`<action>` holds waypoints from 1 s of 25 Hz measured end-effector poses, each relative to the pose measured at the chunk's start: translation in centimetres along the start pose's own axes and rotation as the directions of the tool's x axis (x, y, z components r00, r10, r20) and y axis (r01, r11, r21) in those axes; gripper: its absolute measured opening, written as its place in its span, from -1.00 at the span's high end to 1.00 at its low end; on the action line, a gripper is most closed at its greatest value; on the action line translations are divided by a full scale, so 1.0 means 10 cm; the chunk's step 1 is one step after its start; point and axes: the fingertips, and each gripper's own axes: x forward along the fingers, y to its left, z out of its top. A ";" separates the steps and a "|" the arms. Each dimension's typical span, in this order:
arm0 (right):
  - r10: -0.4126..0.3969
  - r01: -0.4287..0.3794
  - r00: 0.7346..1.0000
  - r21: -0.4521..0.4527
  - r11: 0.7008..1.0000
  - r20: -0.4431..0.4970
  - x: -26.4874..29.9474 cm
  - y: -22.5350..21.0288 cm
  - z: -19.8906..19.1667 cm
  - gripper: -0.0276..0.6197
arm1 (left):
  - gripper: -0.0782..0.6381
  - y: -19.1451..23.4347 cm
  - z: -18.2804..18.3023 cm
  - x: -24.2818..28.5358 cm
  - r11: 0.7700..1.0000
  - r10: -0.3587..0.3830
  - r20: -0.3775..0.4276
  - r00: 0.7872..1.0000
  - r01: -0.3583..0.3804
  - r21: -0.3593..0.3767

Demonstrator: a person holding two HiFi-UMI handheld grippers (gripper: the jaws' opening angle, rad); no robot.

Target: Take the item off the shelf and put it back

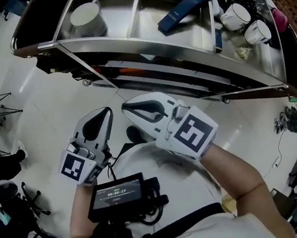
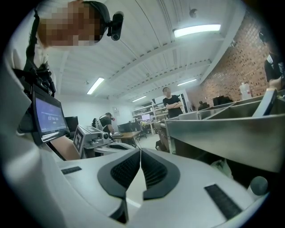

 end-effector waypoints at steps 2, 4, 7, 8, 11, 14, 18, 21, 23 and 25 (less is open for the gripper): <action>-0.002 0.002 1.000 -0.010 1.000 0.002 -0.01 0.01 0.00 0.90 | 0.76 -0.02 0.00 -0.01 1.000 -0.002 -0.001 1.000 0.002 0.002; -0.008 0.008 1.000 -0.020 1.000 0.005 -0.02 0.01 0.00 0.90 | 0.76 -0.04 0.00 -0.01 1.000 -0.004 0.001 1.000 0.004 0.004; -0.016 0.016 1.000 -0.023 1.000 0.010 -0.04 0.01 0.01 0.90 | 0.76 -0.06 0.01 0.00 1.000 -0.009 0.001 1.000 0.009 0.010; -0.016 0.016 1.000 -0.023 1.000 0.011 -0.04 0.01 0.01 0.90 | 0.76 -0.07 0.01 0.01 1.000 -0.011 0.001 1.000 0.011 0.012; -0.015 0.016 1.000 -0.023 1.000 0.016 -0.05 0.02 0.02 0.90 | 0.76 -0.09 0.03 0.00 1.000 -0.014 0.003 1.000 0.014 0.015; -0.016 0.017 1.000 -0.021 1.000 0.021 -0.07 0.03 0.02 0.90 | 0.76 -0.11 0.04 0.00 1.000 -0.017 0.002 1.000 0.017 0.020; -0.019 0.020 1.000 -0.021 1.000 0.023 -0.08 0.01 0.03 0.90 | 0.76 -0.12 0.06 0.02 0.999 -0.022 0.001 1.000 0.022 0.030; -0.016 0.017 1.000 -0.021 1.000 0.027 -0.08 0.01 0.03 0.90 | 0.76 -0.12 0.06 0.03 0.999 -0.022 0.000 1.000 0.022 0.030; -0.014 0.015 0.999 -0.021 1.000 0.029 -0.08 0.01 0.04 0.90 | 0.76 -0.12 0.06 0.04 0.999 -0.023 -0.002 1.000 0.023 0.031; -0.013 0.014 0.999 -0.021 1.000 0.029 -0.08 0.01 0.04 0.90 | 0.76 -0.12 0.06 0.05 0.999 -0.023 -0.002 1.000 0.023 0.030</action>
